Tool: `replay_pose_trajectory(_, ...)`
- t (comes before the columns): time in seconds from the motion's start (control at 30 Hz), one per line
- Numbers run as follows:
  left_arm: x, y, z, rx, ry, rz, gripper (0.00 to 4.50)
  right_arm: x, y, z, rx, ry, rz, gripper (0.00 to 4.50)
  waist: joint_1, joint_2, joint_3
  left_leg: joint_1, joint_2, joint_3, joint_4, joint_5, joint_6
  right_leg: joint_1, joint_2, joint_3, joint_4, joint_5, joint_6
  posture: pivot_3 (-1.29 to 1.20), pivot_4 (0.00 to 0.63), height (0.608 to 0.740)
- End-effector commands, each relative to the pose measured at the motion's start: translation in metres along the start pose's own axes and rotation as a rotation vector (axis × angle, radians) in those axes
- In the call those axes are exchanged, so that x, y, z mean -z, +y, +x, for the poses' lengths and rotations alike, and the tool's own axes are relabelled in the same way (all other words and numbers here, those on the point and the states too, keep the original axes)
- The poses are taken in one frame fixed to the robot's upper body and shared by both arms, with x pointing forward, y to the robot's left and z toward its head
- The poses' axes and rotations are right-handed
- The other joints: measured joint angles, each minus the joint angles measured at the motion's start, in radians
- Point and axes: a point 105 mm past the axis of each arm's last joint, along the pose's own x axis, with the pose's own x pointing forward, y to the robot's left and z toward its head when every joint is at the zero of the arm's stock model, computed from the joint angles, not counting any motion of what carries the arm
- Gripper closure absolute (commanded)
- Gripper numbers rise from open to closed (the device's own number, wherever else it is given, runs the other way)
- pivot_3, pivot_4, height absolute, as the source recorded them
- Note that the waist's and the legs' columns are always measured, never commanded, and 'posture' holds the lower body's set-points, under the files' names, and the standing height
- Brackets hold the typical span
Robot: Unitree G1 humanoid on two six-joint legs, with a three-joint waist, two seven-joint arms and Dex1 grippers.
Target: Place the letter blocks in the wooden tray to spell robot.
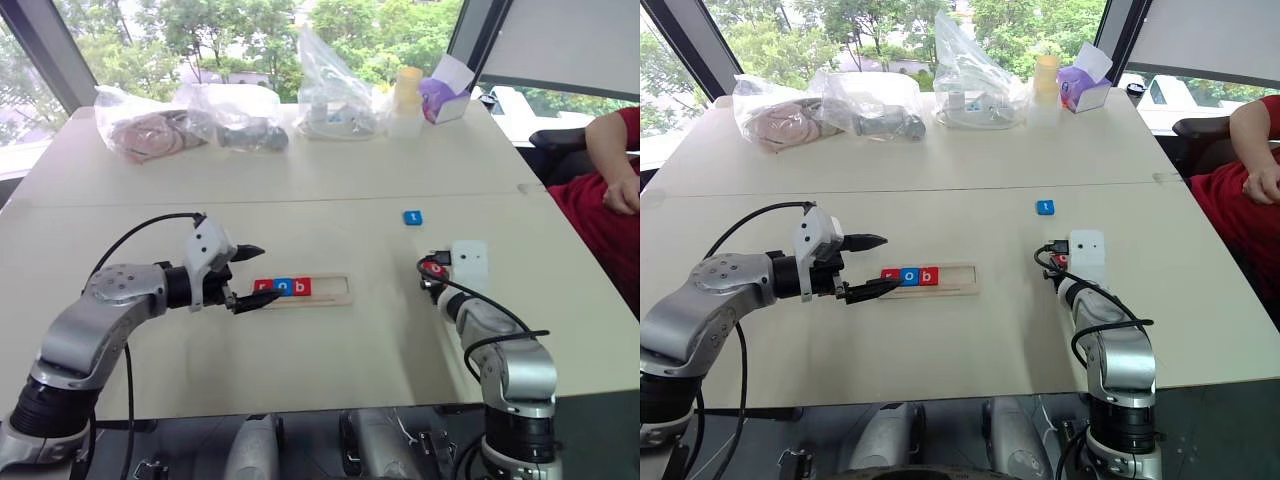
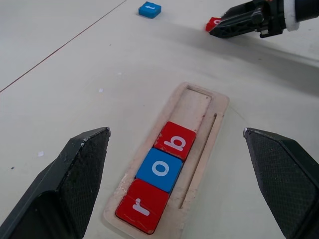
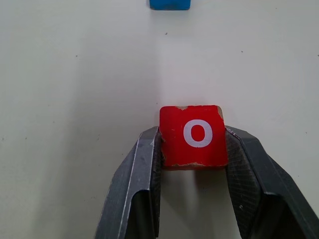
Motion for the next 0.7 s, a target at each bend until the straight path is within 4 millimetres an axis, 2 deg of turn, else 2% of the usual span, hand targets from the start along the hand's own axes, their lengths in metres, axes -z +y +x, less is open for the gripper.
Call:
replay_pose_trajectory(0.03,-0.004,0.0,-0.005,0.006,0.002,0.041,0.0,-0.011,0.028,-0.018,-0.142,-0.055,0.002,3.33,-0.002,0.0,0.0,0.0,0.0,0.0,0.0,0.0,0.0,0.0,0.0,0.0,0.0,0.0,0.001,0.0,0.15,0.74)
replay_pose_trajectory(0.2,-0.002,-0.001,-0.012,0.025,0.028,0.05,0.0,-0.008,0.047,-0.04,-0.196,-0.03,0.029,3.33,-0.001,0.001,0.0,-0.001,0.001,-0.001,-0.001,0.0,0.0,-0.002,0.001,0.0,0.0,0.001,0.001,0.0,0.15,0.74)
replay_pose_trajectory(0.4,0.002,0.004,-0.012,0.009,0.044,0.067,0.0,0.01,0.06,-0.041,-0.218,0.062,0.09,3.33,0.0,0.001,0.0,-0.001,0.001,-0.001,-0.001,0.0,0.0,-0.002,-0.001,-0.001,-0.001,-0.001,-0.002,0.0,0.15,0.74)
replay_pose_trajectory(0.53,0.006,0.003,-0.005,0.012,0.044,0.077,0.0,0.01,0.059,-0.038,-0.222,0.066,0.09,1.36,0.0,0.001,0.0,-0.002,0.0,-0.001,-0.001,0.0,0.0,-0.001,-0.001,-0.001,-0.001,-0.001,-0.002,0.0,0.15,0.74)
replay_pose_trajectory(0.6,0.004,0.001,-0.004,0.016,0.031,0.07,0.0,0.003,0.059,-0.039,-0.238,0.03,0.063,0.32,0.001,0.001,0.0,-0.002,0.0,-0.001,0.0,0.0,0.0,-0.001,-0.001,-0.001,-0.001,-0.001,-0.002,0.0,0.15,0.74)
replay_pose_trajectory(0.63,0.003,0.001,-0.004,0.016,0.025,0.067,0.0,-0.003,0.06,-0.04,-0.256,0.002,0.056,0.02,0.001,0.001,0.0,-0.002,0.0,-0.001,0.0,0.0,0.0,-0.001,-0.001,-0.001,-0.001,-0.001,-0.002,0.0,0.15,0.74)
replay_pose_trajectory(0.7,-0.001,0.001,-0.006,0.017,0.012,0.058,0.0,-0.014,0.059,-0.042,-0.288,-0.05,0.045,0.02,0.0,0.001,0.0,-0.002,0.0,-0.001,0.0,0.0,0.0,-0.001,-0.001,-0.001,-0.001,-0.001,-0.002,0.0,0.15,0.74)
